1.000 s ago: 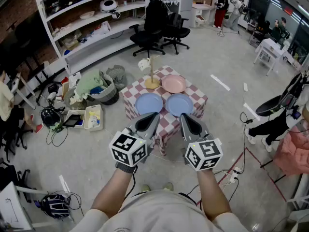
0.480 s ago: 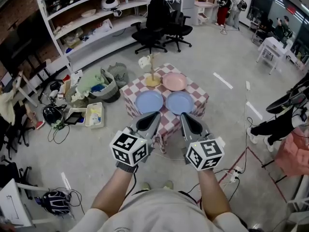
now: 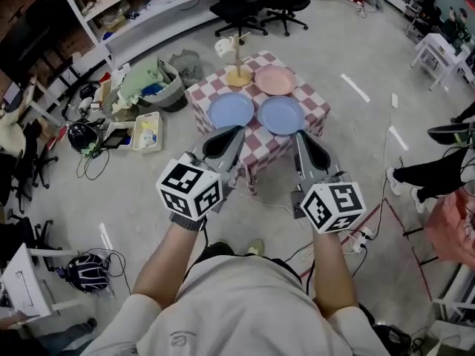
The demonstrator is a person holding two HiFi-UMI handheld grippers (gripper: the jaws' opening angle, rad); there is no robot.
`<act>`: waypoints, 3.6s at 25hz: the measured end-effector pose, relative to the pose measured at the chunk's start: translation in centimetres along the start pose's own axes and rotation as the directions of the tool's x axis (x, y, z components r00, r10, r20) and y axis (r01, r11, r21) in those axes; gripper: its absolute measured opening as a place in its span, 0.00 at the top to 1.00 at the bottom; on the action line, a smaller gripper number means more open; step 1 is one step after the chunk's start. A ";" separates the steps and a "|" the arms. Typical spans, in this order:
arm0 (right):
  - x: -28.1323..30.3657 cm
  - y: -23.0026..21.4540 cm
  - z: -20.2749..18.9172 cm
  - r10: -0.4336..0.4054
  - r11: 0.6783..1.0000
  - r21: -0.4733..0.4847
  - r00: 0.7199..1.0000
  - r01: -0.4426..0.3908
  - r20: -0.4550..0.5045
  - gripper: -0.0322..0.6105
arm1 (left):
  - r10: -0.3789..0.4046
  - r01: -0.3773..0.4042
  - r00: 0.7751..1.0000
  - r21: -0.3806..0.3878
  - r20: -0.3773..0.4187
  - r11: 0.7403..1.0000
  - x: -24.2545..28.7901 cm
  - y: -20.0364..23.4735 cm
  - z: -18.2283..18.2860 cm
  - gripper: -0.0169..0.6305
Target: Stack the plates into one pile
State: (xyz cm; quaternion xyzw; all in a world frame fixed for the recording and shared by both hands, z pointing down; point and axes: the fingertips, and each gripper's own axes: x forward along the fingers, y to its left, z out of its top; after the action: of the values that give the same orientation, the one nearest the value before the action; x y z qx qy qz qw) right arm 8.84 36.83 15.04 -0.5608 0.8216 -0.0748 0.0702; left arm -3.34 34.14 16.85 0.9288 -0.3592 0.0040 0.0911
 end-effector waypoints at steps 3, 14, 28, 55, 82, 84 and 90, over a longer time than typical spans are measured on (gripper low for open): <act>-0.2 -1.3 -0.5 -0.007 1.000 0.013 1.000 0.008 -0.013 0.94 | 0.021 -0.021 1.000 -0.005 -0.011 1.000 0.3 0.2 -0.6 0.96; 3.1 -4.4 -2.1 -0.029 1.000 0.005 0.998 0.029 -0.049 0.94 | 0.034 -0.034 0.999 -0.006 -0.029 0.999 4.6 3.5 -1.7 0.96; 16.1 -7.0 -8.8 -0.067 0.996 -0.070 0.977 0.054 -0.201 0.94 | -0.032 0.030 0.997 -0.043 -0.065 0.999 13.4 14.3 -4.5 0.96; 24.9 -15.3 -31.6 -0.172 0.975 -0.215 0.787 0.051 -0.592 0.93 | -0.133 0.112 0.960 -0.099 -0.244 0.989 23.9 20.8 -17.8 0.96; 26.5 -23.3 -54.4 -0.302 0.823 -0.491 0.513 -0.285 -0.804 0.83 | -0.082 -0.022 0.910 -0.246 -0.407 0.969 26.2 25.2 -30.3 0.96; 26.5 -23.4 -54.6 -0.322 0.788 -0.523 0.508 -0.324 -0.799 0.85 | -0.082 -0.026 0.908 -0.249 -0.412 0.968 26.0 25.3 -30.6 0.96; 26.5 -23.2 -54.3 -0.343 0.691 -0.589 0.526 -0.420 -0.778 0.89 | -0.080 -0.027 0.907 -0.248 -0.412 0.968 25.4 25.7 -30.6 0.96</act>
State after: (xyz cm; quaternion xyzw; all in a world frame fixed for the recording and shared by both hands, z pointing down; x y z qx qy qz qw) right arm 9.55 6.18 72.00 -0.4086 0.7185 -0.0068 -0.5629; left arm 0.13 3.82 53.04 0.8923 -0.3161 0.1570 0.2815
